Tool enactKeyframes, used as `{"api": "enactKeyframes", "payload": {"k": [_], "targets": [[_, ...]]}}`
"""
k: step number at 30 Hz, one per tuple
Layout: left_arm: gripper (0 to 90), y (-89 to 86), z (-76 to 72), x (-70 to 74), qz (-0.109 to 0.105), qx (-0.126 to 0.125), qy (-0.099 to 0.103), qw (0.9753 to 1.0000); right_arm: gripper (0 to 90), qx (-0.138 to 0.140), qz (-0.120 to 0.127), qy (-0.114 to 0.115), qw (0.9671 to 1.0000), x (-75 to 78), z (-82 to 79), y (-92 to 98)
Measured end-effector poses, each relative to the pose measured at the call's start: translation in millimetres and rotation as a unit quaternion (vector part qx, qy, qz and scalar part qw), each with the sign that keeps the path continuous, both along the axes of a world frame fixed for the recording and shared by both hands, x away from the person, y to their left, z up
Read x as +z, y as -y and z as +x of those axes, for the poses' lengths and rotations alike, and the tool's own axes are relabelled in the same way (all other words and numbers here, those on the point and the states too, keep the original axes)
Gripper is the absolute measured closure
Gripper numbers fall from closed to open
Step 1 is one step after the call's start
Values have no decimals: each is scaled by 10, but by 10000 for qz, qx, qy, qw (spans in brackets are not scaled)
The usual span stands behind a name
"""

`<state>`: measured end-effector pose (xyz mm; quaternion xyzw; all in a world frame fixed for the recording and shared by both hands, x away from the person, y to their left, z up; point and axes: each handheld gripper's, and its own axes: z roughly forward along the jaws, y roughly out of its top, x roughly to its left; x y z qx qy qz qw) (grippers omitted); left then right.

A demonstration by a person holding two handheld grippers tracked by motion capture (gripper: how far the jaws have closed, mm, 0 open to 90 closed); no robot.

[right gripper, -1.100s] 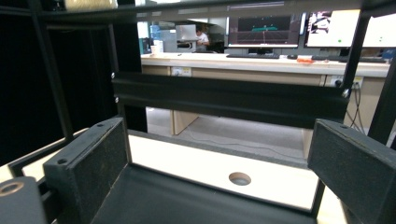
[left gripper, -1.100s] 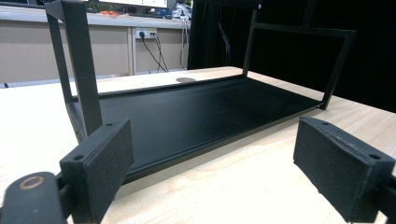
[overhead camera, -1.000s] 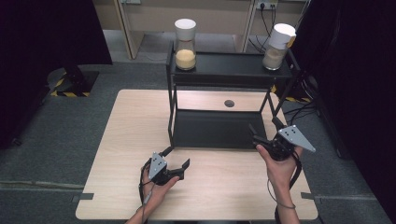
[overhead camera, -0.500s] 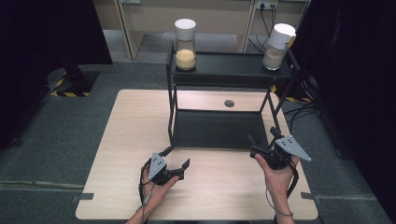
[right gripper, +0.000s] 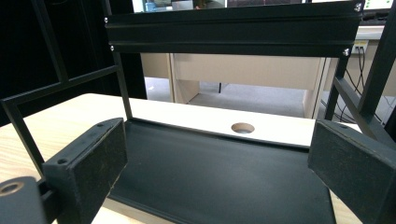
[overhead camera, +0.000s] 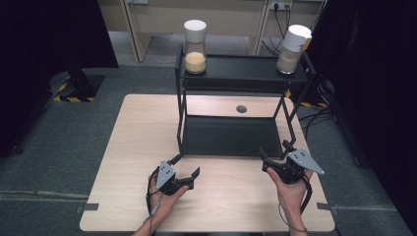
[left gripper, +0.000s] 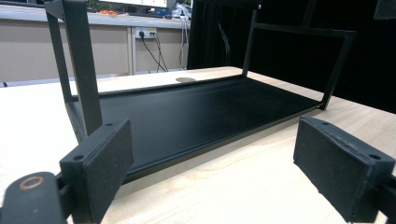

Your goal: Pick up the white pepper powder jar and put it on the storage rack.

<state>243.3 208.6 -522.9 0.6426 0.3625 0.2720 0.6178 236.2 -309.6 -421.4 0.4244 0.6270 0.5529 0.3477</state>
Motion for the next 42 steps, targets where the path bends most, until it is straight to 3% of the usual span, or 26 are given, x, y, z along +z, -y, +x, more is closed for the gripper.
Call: {"api": "enactKeyframes", "payload": {"k": [18, 42], "targets": [[115, 1, 0, 1, 4, 1, 0, 10000, 50, -61, -35, -100, 9999, -87, -25, 38], [115, 1, -3, -2, -2, 4, 7, 10000, 50, -105, -89, -434, 9990, -265, -55, 76]]}}
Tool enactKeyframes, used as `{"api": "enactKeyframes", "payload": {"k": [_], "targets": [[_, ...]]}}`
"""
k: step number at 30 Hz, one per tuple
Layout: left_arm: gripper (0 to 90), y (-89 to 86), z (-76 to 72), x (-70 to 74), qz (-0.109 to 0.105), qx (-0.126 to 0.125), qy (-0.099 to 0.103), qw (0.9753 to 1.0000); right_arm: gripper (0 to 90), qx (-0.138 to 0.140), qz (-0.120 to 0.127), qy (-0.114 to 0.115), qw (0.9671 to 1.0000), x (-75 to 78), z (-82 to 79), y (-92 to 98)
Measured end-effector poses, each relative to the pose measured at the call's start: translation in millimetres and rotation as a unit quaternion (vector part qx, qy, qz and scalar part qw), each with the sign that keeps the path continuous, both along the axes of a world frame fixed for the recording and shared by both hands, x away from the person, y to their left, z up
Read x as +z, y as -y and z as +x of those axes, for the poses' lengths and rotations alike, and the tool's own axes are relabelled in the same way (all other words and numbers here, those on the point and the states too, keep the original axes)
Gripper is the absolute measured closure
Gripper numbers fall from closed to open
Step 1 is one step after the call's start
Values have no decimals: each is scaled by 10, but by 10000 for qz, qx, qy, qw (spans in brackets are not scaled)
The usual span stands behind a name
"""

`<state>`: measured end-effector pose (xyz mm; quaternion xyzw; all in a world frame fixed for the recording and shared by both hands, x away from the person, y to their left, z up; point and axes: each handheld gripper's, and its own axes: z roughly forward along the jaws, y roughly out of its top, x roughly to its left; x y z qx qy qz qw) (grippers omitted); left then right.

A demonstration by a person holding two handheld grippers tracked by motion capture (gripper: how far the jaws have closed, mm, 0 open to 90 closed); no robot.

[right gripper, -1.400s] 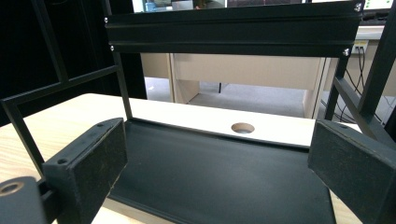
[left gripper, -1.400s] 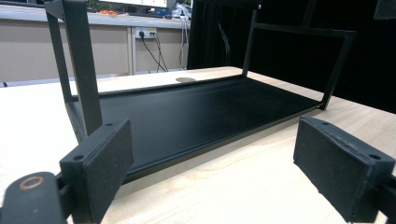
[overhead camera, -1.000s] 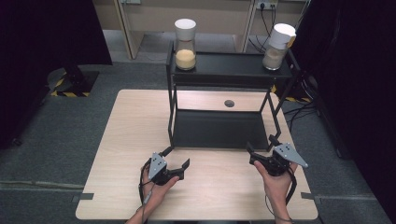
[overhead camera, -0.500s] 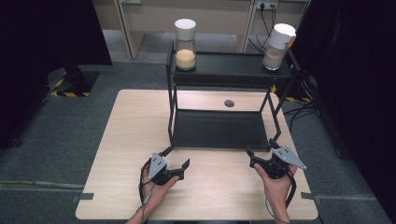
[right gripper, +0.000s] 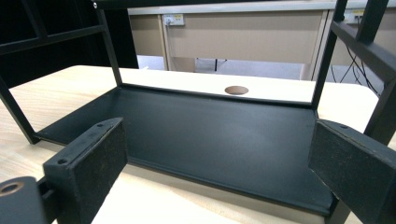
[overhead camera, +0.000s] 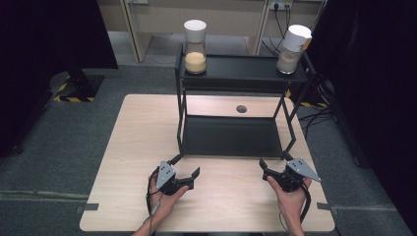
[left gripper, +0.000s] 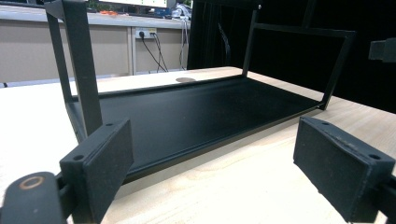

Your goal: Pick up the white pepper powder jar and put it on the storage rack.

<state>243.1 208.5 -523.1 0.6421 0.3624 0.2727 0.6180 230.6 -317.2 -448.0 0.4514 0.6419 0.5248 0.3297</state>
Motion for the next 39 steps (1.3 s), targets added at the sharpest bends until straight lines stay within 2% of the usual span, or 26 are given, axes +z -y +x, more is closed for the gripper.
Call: {"api": "enactKeyframes", "payload": {"k": [14, 39], "targets": [[116, -1, 2, 2, 3, -3, -4, 10000, 51, 13, -79, -165, 9998, -60, 9, 11], [116, -3, 1, -1, -7, -3, -4, 10000, 52, -51, -54, -283, 9996, -190, -43, 77]]}}
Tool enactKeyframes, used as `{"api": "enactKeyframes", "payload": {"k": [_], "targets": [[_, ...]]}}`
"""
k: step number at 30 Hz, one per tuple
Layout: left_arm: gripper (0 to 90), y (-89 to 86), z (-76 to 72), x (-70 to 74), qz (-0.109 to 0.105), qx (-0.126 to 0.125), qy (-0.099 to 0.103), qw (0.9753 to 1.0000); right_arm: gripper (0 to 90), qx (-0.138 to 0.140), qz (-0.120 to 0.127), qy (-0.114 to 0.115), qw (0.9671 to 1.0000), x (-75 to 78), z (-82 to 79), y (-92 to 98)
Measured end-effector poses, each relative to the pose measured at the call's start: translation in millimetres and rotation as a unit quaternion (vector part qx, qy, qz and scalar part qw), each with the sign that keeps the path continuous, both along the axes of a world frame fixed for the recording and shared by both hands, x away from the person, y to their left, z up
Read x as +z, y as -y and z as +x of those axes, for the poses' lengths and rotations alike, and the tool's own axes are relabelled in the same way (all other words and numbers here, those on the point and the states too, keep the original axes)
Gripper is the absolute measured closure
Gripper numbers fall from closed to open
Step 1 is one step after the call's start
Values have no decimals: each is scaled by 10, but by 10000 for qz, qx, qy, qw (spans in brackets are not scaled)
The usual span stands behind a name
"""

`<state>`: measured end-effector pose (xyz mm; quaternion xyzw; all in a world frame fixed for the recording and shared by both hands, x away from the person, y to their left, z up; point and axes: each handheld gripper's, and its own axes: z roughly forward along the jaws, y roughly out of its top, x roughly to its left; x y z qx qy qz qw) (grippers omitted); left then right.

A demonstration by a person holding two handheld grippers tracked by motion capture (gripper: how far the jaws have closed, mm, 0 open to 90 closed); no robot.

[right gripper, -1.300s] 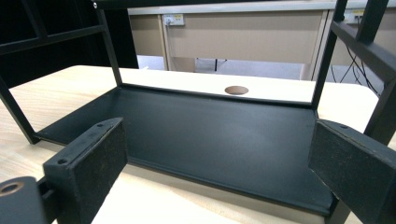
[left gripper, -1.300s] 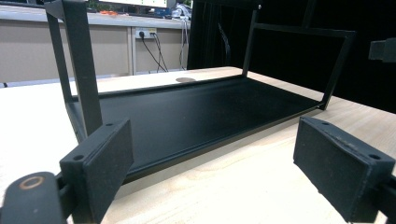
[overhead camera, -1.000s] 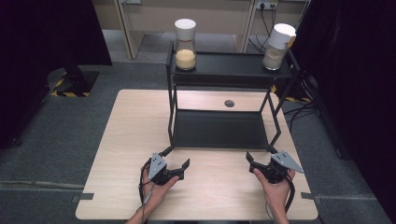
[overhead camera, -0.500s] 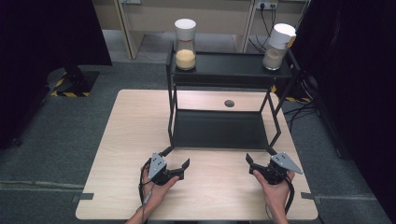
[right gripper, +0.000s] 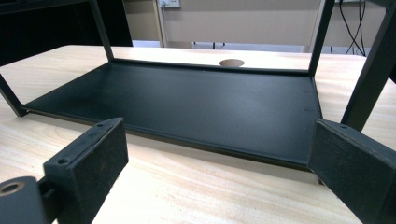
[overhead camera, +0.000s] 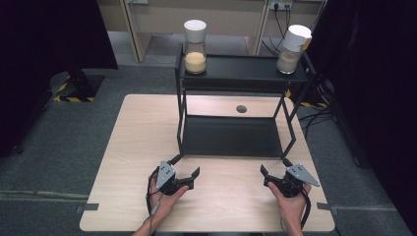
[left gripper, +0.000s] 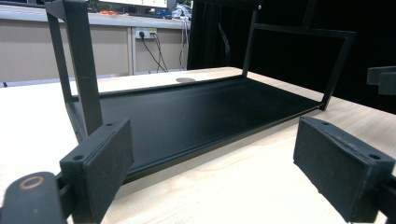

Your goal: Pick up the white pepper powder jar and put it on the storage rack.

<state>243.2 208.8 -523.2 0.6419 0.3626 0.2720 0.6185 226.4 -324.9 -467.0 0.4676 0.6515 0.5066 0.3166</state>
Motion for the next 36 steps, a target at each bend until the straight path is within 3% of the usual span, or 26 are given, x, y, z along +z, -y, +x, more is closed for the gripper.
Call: {"api": "enactKeyframes", "payload": {"k": [36], "targets": [[116, -1, 1, 0, -1, -3, -1, 10000, 50, 190, -2, -6, 9998, -156, -65, 30]]}}
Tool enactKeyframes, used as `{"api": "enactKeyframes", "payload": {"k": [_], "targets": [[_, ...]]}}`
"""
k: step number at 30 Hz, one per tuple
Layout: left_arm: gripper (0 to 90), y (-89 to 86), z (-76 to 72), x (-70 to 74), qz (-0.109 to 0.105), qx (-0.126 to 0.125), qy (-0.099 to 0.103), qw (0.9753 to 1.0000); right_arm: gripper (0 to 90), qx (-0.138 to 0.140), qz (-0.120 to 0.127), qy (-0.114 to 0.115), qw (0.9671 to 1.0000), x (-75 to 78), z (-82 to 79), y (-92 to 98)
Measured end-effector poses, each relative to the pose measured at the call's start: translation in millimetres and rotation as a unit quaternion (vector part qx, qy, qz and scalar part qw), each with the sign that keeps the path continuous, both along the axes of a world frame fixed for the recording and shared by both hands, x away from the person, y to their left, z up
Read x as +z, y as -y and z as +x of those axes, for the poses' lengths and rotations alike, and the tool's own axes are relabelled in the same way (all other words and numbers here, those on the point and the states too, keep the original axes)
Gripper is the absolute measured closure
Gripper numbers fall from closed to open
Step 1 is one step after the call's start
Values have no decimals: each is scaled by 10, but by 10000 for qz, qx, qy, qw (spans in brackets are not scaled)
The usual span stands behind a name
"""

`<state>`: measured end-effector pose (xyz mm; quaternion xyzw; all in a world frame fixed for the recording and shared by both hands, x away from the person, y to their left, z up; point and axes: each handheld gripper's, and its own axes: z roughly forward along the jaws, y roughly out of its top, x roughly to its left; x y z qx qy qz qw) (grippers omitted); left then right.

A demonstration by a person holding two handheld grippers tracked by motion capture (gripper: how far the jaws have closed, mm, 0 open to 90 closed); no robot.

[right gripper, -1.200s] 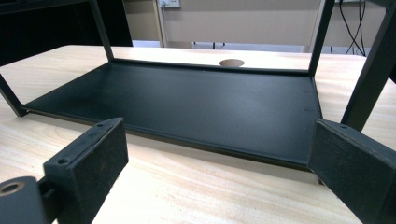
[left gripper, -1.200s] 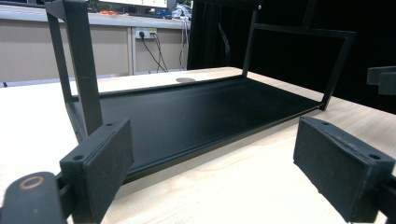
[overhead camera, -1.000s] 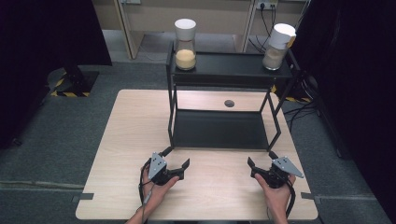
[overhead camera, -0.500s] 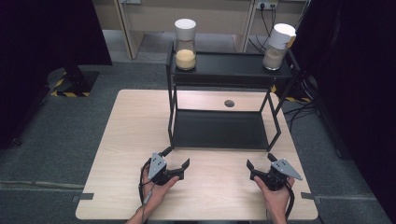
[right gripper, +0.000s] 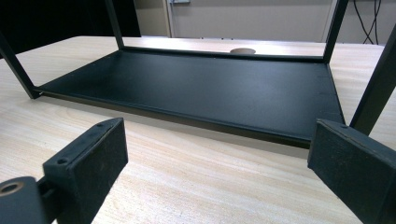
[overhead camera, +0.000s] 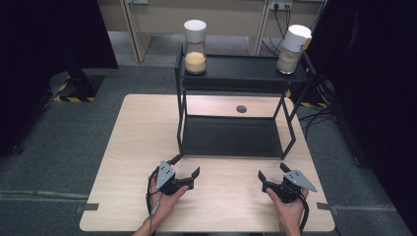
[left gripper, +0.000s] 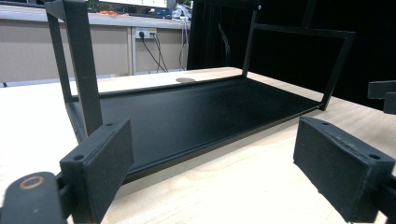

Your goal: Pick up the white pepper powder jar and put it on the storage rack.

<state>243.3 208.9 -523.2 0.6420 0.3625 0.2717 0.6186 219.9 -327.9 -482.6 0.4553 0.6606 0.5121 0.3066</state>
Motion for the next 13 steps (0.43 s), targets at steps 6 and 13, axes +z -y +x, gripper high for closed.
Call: {"api": "enactKeyframes", "payload": {"k": [6, 13], "targets": [[116, 2, 0, 1, 3, 1, -1, 10000, 50, 23, 32, 29, 10000, -12, -5, 15], [116, -3, 9, 9, -15, -6, -45, 10000, 50, 49, 102, 41, 9999, -25, -4, 41]]}}
